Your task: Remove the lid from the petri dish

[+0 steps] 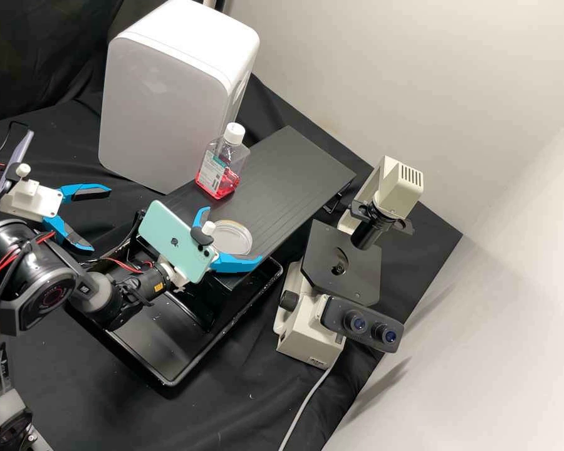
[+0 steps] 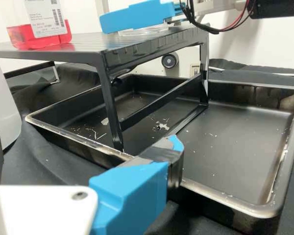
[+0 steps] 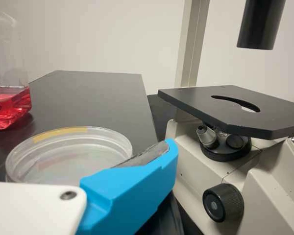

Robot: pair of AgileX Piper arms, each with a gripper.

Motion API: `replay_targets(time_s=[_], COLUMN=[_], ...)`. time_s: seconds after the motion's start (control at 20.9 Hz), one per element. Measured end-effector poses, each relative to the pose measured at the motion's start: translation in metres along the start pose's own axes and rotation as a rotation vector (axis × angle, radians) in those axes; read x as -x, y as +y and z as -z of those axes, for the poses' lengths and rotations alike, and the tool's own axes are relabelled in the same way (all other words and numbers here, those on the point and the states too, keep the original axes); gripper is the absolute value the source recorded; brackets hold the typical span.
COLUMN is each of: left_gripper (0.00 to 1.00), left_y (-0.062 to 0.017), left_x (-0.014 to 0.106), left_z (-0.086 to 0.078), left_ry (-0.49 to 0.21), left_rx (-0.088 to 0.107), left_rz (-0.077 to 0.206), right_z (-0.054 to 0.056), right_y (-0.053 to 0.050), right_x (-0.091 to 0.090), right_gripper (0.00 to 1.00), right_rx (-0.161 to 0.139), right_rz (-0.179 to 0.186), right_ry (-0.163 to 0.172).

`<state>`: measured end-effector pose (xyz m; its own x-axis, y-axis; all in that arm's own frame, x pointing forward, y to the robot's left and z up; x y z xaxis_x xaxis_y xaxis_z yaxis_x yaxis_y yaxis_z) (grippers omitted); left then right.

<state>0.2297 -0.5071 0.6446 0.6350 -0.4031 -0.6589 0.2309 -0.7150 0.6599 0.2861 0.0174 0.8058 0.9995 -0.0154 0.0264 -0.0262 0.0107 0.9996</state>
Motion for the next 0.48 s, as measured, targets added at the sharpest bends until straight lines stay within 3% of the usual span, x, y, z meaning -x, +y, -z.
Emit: replay_targets(time_s=[0.48], left_gripper=[1.00], left_y=[0.0000], left_x=[0.0000], left_z=[0.0000], left_ry=[0.000], left_rx=[0.000], left_rz=[0.000], right_z=[-0.0044], right_y=[0.0037], right_x=[-0.0001], right_gripper=[1.00], right_rx=[-0.002], right_rz=[-0.011], right_ry=[-0.017])
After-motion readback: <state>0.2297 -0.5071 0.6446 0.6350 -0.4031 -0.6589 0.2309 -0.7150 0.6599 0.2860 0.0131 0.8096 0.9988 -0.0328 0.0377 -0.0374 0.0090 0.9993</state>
